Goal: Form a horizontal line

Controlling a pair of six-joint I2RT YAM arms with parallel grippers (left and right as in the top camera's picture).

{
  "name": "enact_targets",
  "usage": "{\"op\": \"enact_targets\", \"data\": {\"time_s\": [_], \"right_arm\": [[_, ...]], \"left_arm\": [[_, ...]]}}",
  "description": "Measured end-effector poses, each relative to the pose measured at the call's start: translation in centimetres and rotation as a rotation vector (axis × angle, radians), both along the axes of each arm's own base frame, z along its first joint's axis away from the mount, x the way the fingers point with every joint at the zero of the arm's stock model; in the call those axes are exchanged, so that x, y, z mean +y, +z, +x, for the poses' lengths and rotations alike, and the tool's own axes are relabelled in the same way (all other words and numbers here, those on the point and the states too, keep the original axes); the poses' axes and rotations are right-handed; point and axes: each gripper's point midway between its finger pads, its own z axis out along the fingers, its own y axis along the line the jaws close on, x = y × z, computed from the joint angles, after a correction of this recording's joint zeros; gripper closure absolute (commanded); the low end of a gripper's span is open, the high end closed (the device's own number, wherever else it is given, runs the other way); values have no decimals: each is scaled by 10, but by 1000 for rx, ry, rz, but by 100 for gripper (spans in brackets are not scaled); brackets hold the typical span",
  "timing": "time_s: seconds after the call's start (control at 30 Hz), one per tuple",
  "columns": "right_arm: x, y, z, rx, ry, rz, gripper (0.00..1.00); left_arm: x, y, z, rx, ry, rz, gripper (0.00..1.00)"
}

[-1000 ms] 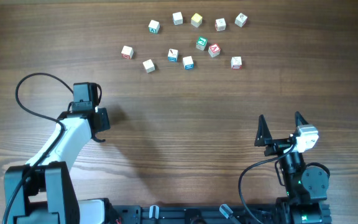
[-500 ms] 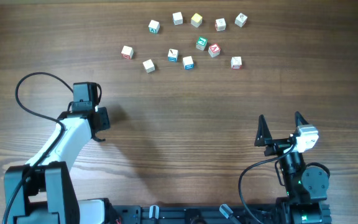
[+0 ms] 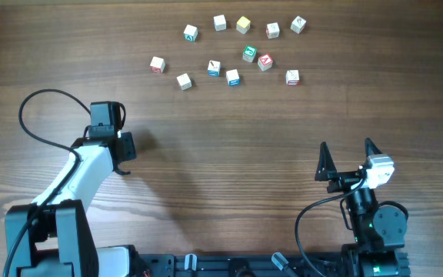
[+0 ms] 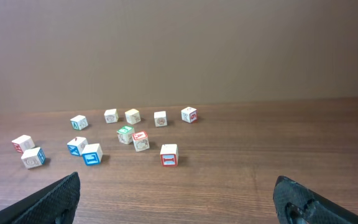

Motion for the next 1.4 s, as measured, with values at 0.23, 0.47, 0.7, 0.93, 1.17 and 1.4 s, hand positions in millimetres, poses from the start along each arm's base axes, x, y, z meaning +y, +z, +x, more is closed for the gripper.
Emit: {"op": "enact_targets", "data": {"time_s": [0.23,0.47,0.7,0.93,1.17,1.4], "right_arm": [[0,0,0,0,0,0,0],[0,0,0,0,0,0,0],[0,0,0,0,0,0,0],[0,0,0,0,0,0,0],[0,0,0,0,0,0,0],[0,0,0,0,0,0,0]], "left_arm": [[0,0,1,-3,0,0,62],[0,0,1,-5,0,0,62],[1,5,12,-56,0,4,60],[3,17,36,-167,0,12,56],[-19,26,60,-274,-64,-108,58],[-87,37,71,-340,-264,-455,57]]}}
